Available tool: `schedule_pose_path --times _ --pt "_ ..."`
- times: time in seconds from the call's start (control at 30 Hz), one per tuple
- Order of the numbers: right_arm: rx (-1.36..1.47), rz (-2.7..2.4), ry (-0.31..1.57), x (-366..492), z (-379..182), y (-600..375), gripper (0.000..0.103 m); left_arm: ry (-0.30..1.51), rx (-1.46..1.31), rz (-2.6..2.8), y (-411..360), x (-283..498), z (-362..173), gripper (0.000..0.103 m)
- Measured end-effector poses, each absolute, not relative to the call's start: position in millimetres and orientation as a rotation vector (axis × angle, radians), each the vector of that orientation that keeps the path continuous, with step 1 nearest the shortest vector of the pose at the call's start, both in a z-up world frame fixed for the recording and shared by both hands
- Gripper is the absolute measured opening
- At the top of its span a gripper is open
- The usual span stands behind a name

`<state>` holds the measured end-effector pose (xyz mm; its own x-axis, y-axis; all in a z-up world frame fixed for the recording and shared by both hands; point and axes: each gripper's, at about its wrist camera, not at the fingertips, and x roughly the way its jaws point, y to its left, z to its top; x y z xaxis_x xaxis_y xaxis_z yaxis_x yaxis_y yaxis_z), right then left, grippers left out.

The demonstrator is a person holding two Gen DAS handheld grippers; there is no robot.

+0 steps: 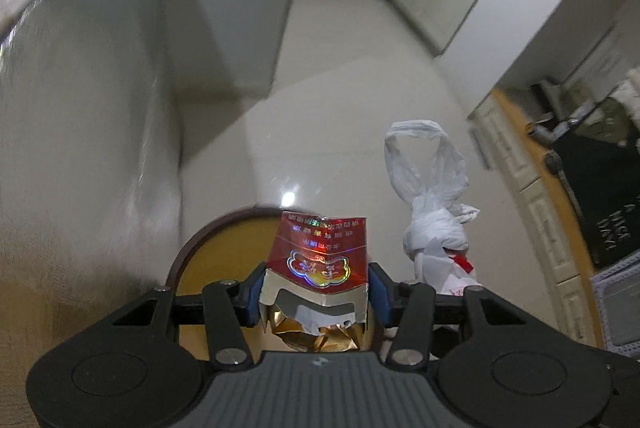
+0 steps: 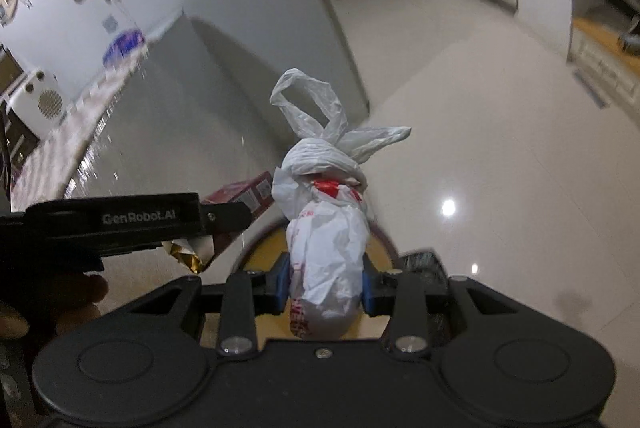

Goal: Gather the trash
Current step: 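Carry the snack box and white bag over the trash bin with both tools, then open both tools to drop the snack box and bag into the bin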

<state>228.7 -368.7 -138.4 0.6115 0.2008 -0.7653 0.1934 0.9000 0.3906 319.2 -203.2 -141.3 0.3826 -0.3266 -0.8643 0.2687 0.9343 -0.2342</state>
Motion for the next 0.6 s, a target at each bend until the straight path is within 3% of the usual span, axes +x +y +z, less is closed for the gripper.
schedule_pose_path --times 0.6 --pt "0.512 0.053 1.203 291.1 -229.3 -345.8 0.035 1.388 0.024 -0.233 -177.0 351.7 -212.2 0.052"
